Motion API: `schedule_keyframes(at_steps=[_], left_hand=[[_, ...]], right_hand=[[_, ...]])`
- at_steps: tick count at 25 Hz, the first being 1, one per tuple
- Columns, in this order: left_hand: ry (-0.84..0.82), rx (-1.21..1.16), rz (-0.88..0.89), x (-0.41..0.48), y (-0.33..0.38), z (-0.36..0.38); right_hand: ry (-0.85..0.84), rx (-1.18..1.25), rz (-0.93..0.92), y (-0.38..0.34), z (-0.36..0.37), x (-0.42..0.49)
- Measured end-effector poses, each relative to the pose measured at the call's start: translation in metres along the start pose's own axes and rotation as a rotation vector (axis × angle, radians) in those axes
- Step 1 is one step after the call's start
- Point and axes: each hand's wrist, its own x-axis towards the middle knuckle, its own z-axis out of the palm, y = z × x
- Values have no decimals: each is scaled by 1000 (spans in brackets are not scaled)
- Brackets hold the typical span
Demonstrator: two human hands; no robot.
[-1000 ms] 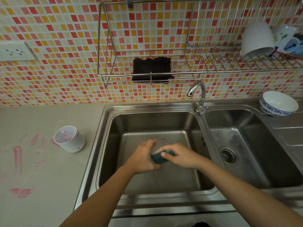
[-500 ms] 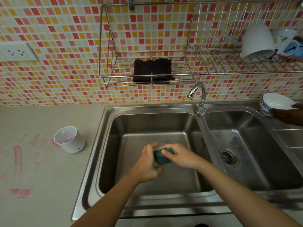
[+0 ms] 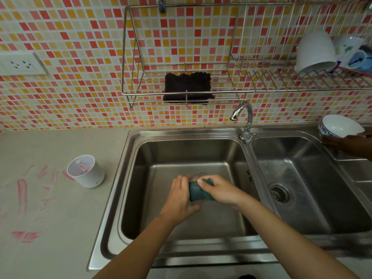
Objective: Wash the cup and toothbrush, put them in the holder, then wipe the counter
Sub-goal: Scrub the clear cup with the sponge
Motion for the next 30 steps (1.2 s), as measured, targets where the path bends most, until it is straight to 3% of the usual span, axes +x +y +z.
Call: schedule_keyframes(at_steps=[3,5,7,12,14,16,20,23,26,30], left_hand=[[69,70,64,0,0,7],[65,56,61,2,-1,5],[54,15,23,5,-2,-2],[112,-200,-190,8,-4,-15],[149,-283,-300,13,-4,-21],[176,-342,-366,18,-4,-28],[189,-369,-383,20,1,-39],[202,-406,-372,18,5,-46],[203,-434,-355,17,7,-55],[245,-517,-368,17,-3,-70]], right_hand=[[208,648,277,-9,6,1],[307,882,346,-13,6,0],[307,969,352,-16,2,-2],[310,864,334,-32,-14,-15],[345,764,242,-47,-17,-19],[413,563,28,-74,-21,-21],[473,89,-515,-139,-32,-15],[572,-138,-731,-188,-36,13],[618,-446,-719,-230,-35,65],[383,-845,-367,-250,-32,140]])
